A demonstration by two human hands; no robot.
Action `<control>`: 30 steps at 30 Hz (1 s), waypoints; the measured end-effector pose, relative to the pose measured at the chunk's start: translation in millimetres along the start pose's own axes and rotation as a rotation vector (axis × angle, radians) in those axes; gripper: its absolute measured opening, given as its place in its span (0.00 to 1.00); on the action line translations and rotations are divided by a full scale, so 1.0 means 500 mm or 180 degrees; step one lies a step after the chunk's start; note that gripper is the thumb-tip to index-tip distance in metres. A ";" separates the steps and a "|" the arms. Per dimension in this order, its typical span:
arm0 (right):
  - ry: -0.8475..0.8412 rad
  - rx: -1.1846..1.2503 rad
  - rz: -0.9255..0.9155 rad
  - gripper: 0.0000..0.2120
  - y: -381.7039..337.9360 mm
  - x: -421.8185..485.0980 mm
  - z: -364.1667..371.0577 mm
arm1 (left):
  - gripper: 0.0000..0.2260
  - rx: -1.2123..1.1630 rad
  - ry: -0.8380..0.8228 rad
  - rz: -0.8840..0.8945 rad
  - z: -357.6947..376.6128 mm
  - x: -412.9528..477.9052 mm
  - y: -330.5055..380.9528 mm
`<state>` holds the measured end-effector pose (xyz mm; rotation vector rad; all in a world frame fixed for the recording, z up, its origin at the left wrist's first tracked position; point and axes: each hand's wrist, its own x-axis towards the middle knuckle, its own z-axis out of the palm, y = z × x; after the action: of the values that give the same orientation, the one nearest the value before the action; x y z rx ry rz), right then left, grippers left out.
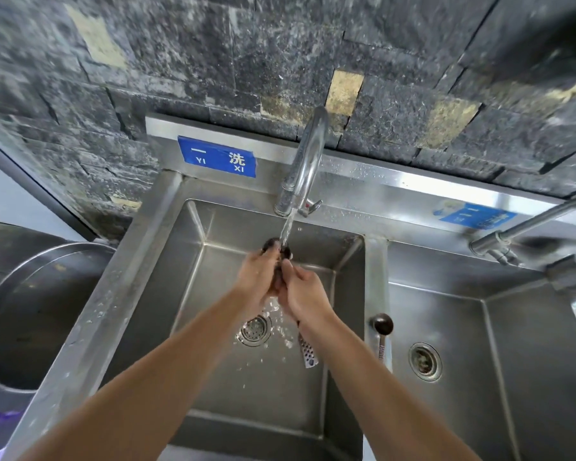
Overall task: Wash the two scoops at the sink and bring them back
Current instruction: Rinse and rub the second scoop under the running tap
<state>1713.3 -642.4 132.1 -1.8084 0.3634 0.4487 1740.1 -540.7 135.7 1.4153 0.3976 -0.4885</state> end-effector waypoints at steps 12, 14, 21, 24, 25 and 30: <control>0.0019 -0.0179 0.0156 0.27 -0.017 0.006 -0.010 | 0.12 0.0696 -0.0278 0.0043 -0.004 -0.003 0.025; 0.0083 -0.1161 -0.0405 0.26 0.004 0.006 -0.033 | 0.07 0.1964 -0.0508 0.0488 -0.039 0.009 0.047; 0.1294 -0.2998 -0.1199 0.15 -0.024 0.021 -0.084 | 0.15 0.1180 0.0000 -0.0150 -0.035 0.022 0.029; 0.2281 -0.2136 -0.1466 0.12 -0.008 -0.001 -0.098 | 0.14 -0.0331 -0.0115 -0.0462 -0.038 0.008 0.029; 0.2196 -0.1683 -0.1415 0.11 0.000 -0.014 -0.090 | 0.13 -0.0682 -0.0144 -0.0487 -0.035 0.004 0.029; 0.0040 0.1089 0.0339 0.14 -0.019 -0.020 -0.020 | 0.15 -0.0921 -0.0617 -0.0374 -0.007 -0.033 0.030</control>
<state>1710.3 -649.3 147.5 -1.4648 0.5146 0.4212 1734.7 -534.7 156.9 1.0594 0.3791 -0.6315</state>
